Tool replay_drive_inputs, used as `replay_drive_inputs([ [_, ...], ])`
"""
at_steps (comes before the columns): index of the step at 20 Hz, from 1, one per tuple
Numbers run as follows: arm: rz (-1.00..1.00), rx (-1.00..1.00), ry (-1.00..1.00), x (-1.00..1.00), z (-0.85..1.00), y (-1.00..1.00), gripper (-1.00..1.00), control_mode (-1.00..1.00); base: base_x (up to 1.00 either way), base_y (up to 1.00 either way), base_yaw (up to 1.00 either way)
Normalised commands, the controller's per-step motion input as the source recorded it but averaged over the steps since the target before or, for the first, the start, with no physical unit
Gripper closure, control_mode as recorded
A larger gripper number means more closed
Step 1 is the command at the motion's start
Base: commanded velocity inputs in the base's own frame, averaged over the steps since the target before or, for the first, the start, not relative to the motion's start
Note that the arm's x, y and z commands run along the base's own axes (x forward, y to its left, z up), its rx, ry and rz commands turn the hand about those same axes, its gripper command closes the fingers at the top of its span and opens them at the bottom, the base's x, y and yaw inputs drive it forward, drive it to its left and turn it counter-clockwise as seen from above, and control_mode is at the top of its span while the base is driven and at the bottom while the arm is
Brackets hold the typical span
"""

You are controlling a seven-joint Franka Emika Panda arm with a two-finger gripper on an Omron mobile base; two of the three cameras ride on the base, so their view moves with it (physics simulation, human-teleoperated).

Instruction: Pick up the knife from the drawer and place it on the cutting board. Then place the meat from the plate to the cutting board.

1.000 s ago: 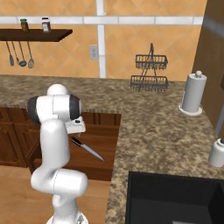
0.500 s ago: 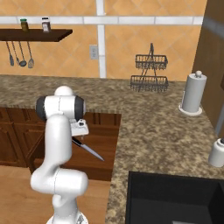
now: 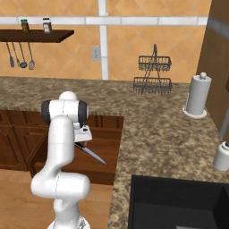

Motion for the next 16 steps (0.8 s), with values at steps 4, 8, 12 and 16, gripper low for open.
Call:
replay_drive_inputs([
  [4,0.11,0.0,-0.08,0.09,-0.2,-0.01,-1.0,-1.0,0.0,0.0,0.0],
  [8,0.1,0.0,-0.03,0.01,-0.28,-0.04,-1.0,-1.0,0.0,0.0,0.0],
  [12,0.1,0.01,-0.05,0.01,-0.22,-0.07,-1.0,-1.0,0.0,0.0,0.0],
  [16,0.08,0.02,-0.06,0.05,-0.18,-0.02,1.0,-1.0,0.0,0.0,0.0],
])
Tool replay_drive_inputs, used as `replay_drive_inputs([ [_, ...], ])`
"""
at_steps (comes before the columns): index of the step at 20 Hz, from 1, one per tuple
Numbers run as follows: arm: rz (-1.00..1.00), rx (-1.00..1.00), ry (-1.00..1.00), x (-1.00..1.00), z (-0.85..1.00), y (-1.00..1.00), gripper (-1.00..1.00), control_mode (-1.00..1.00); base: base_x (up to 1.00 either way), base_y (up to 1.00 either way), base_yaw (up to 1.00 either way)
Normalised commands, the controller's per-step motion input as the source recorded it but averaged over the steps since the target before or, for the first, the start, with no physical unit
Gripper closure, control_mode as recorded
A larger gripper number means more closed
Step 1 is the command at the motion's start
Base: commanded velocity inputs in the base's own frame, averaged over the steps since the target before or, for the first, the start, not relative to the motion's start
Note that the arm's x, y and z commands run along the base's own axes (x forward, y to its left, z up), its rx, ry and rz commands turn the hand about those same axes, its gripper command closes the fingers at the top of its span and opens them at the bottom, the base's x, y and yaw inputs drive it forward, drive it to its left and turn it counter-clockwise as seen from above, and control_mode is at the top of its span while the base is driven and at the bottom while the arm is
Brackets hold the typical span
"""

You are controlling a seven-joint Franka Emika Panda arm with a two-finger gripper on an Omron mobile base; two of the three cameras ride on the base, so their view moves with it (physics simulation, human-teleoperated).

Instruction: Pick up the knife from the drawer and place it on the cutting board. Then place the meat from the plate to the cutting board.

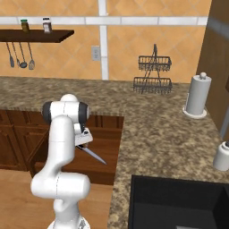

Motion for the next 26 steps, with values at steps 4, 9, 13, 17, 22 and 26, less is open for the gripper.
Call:
replay_drive_inputs([
  [4,0.02,0.01,-0.02,0.05,-0.04,0.0,1.0,-1.0,0.0,0.0,0.0],
  [9,0.02,0.0,0.0,-0.11,0.0,-0.01,1.0,-1.0,0.0,0.0,0.0],
  [13,0.08,0.0,-0.09,-0.32,0.39,0.06,1.0,-1.0,0.0,0.0,0.0],
  [17,0.03,0.0,-0.11,-0.28,0.88,0.34,1.0,-1.0,0.0,0.0,0.0],
  [22,0.0,0.0,-0.08,-0.81,1.0,0.11,1.0,-1.0,0.0,0.0,0.0],
  [26,0.0,0.0,-0.15,-1.0,1.0,0.0,1.0,-1.0,0.0,0.0,0.0],
])
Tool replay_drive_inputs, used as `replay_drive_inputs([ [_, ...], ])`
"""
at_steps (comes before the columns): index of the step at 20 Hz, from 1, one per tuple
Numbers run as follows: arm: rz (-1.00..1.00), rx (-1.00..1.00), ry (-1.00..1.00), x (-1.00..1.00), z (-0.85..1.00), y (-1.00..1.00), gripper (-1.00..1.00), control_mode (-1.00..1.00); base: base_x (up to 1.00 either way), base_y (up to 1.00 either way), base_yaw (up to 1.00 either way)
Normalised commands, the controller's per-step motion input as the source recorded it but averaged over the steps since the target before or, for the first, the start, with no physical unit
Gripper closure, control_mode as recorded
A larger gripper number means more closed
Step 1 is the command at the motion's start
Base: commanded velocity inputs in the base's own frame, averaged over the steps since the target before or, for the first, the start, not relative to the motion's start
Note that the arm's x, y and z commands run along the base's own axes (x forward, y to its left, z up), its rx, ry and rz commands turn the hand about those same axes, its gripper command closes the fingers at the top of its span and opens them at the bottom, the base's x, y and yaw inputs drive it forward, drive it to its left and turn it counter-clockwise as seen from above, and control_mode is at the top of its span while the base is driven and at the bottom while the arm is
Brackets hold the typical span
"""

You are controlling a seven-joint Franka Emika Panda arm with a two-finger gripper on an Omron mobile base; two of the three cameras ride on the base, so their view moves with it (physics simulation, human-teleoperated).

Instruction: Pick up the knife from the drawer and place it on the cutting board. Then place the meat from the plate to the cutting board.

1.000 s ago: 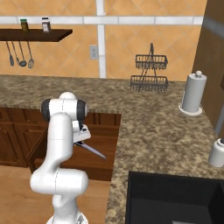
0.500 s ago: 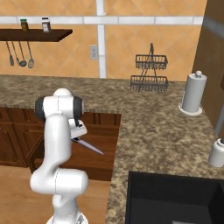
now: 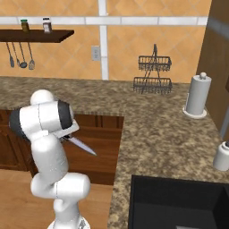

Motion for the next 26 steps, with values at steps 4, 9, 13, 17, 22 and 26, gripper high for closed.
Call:
replay_drive_inputs([
  [4,0.01,0.0,-0.19,-1.0,1.0,0.0,1.0,-1.0,0.0,0.0,0.0],
  [9,0.01,0.0,-0.09,-1.0,1.0,-0.49,1.0,-1.0,0.0,0.0,0.0],
  [13,0.03,0.0,-0.19,-0.95,1.0,-0.48,1.0,-1.0,0.0,0.0,0.0],
  [17,0.0,0.0,-0.11,-0.49,0.74,-0.06,1.0,-1.0,0.0,0.0,0.0],
  [22,0.0,0.18,-0.25,-0.51,0.31,-0.6,1.0,-1.0,0.0,0.0,0.0],
  [26,0.0,0.05,-0.04,-0.07,0.04,-0.06,1.0,-1.0,0.0,0.0,0.0],
])
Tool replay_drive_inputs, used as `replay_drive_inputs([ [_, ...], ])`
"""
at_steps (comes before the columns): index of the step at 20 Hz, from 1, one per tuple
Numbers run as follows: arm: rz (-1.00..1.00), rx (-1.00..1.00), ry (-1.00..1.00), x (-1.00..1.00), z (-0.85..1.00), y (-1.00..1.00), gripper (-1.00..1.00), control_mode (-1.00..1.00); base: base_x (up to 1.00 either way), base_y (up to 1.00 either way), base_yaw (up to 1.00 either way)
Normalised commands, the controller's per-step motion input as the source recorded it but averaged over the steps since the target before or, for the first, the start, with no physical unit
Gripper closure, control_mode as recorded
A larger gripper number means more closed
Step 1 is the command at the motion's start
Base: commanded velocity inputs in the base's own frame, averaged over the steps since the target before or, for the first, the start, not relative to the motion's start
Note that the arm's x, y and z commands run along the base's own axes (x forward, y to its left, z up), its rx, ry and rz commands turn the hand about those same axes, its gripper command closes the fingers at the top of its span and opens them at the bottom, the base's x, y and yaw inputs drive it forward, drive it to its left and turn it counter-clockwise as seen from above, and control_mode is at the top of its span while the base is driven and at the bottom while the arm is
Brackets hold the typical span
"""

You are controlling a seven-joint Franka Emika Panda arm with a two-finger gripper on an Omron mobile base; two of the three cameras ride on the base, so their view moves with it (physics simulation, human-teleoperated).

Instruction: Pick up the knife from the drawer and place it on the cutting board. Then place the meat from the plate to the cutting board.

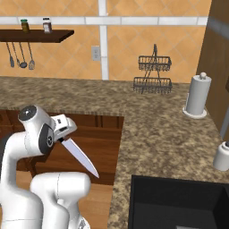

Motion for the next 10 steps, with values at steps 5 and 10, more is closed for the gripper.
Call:
replay_drive_inputs([
  [5,0.0,0.0,0.0,0.0,0.0,0.0,1.0,-1.0,0.0,0.0,0.0],
  [10,0.01,0.0,0.0,-0.04,0.0,0.0,1.0,1.0,-0.18,0.0,0.05],
])
